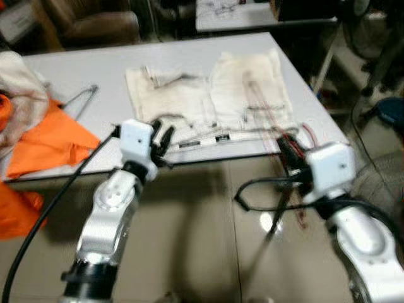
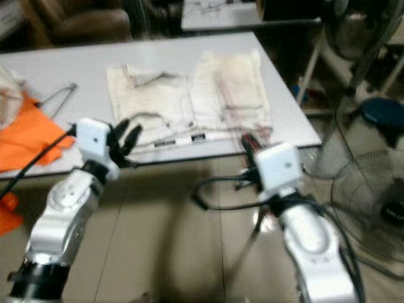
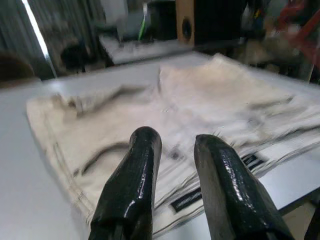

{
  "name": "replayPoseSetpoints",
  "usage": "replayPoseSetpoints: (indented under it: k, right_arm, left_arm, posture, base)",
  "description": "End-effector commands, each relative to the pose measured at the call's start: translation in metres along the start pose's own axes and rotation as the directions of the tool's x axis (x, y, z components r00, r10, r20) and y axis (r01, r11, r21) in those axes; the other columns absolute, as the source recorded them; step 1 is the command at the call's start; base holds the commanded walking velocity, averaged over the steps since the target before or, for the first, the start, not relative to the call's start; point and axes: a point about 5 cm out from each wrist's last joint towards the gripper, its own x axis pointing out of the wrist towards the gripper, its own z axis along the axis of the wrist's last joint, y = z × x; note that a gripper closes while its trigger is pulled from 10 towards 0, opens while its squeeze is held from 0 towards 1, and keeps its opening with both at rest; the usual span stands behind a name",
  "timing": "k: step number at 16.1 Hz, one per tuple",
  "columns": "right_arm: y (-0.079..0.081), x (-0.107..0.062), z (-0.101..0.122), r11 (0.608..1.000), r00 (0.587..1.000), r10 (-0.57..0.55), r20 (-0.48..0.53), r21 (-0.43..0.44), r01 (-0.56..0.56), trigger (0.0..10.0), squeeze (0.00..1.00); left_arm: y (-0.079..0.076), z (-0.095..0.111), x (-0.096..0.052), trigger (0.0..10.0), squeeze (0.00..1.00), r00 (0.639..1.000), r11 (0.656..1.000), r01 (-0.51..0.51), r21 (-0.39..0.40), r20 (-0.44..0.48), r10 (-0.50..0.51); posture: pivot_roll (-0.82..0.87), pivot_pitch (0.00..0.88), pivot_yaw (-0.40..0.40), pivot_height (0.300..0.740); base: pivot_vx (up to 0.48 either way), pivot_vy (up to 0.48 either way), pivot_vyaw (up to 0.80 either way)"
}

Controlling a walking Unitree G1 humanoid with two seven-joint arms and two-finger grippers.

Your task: Hang hanger

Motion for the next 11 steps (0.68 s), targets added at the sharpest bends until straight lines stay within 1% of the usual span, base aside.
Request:
replayPoseSetpoints:
  k: [1, 2, 3, 4, 5, 6, 7, 8, 9, 10, 11]
  right_arm:
    - [-0.003, -0.003, 0.01, 0.999, 1.0, -0.005, 0.023, -0.05, 0.006, 10.0, 0.0]
    - [-0.004, -0.004, 0.01, 0.998, 1.0, -0.003, 0.023, -0.063, 0.004, 10.0, 0.0]
    - [-0.006, -0.006, 0.011, 0.997, 1.0, -0.001, 0.021, -0.079, 0.003, 10.0, 0.0]
    - [-0.005, -0.006, 0.013, 0.995, 0.999, 0.027, 0.018, -0.1, -0.025, 10.0, 0.0]
    - [-0.005, -0.006, 0.013, 0.994, 0.999, 0.035, 0.017, -0.105, -0.033, 10.0, 0.0]
    - [-0.005, -0.007, 0.013, 0.993, 0.998, 0.054, 0.01, -0.108, -0.053, 10.0, 0.0]
    - [-0.004, -0.007, 0.012, 0.99, 0.997, 0.081, 0.003, -0.115, -0.08, 10.0, 0.0]
    - [-0.003, -0.006, 0.011, 0.989, 0.995, 0.095, 0.002, -0.118, -0.094, 10.0, 0.0]
    - [-0.003, -0.004, 0.011, 0.986, 0.993, 0.118, 0.002, -0.121, -0.117, 10.0, 0.0]
    - [-0.004, -0.001, 0.01, 0.984, 0.991, 0.132, -0.001, -0.118, -0.131, 10.0, 0.0]
    - [-0.005, 0.003, 0.008, 0.983, 0.99, 0.144, -0.006, -0.119, -0.143, 10.0, 0.0]
  left_arm:
    - [-0.001, 0.006, 0.007, 10.0, 0.0, 1.0, 1.0, 0.018, -0.005, 0.026, -0.018]
    - [-0.002, 0.005, 0.009, 10.0, 0.0, 0.999, 1.0, 0.022, -0.006, 0.024, -0.022]
    - [-0.003, 0.005, 0.015, 10.0, 0.0, 0.999, 0.999, 0.038, -0.002, 0.025, -0.038]
    - [0.003, 0.004, 0.019, 10.0, 0.0, 1.0, 1.0, 0.015, 0.001, 0.022, -0.015]
    - [0.005, 0.004, 0.019, 10.0, 0.0, 1.0, 1.0, 0.004, -0.001, 0.019, -0.004]
    - [0.014, -0.002, 0.018, 10.0, 0.0, 0.999, 0.999, -0.038, -0.009, -0.012, 0.038]
    - [0.02, -0.009, 0.016, 10.0, 0.0, 0.998, 0.999, -0.028, -0.022, -0.048, 0.027]
    - [0.022, -0.011, 0.014, 10.0, 0.0, 0.999, 0.999, -0.008, -0.034, -0.05, 0.007]
    - [0.024, -0.017, 0.01, 10.0, 0.0, 0.997, 0.997, 0.054, -0.057, -0.053, -0.057]
    - [0.025, -0.026, 0.008, 10.0, 1.0, 0.989, 0.991, 0.119, -0.061, -0.087, -0.124]
    - [0.025, -0.032, 0.007, 10.0, 1.0, 0.977, 0.985, 0.164, -0.053, -0.127, -0.169]
  posture:
    - [-0.19, 0.089, 0.111, 0.74]
    - [-0.2, 0.088, 0.114, 0.74]
    - [-0.21, 0.081, 0.119, 0.74]
    - [-0.21, 0.083, 0.118, 0.74]
    - [-0.21, 0.083, 0.118, 0.74]
    - [-0.21, 0.078, 0.116, 0.74]
    - [-0.2, 0.059, 0.099, 0.74]
    - [-0.2, 0.059, 0.099, 0.74]
    - [-0.19, 0.046, 0.091, 0.74]
    - [-0.19, 0.023, 0.07, 0.74]
    - [-0.18, 0.013, 0.06, 0.74]
  base:
    - [0.36, 0.0, 0.0]
    - [0.36, 0.0, 0.0]
    - [0.364, 0.0, 0.0]
    - [0.349, 0.0, 0.0]
    - [0.349, 0.0, 0.0]
    - [0.0, 0.0, 0.0]
    - [0.0, 0.0, 0.0]
    - [0.0, 0.0, 0.0]
    - [0.0, 0.0, 0.0]
    - [0.0, 0.0, 0.0]
    - [0.0, 0.0, 0.0]
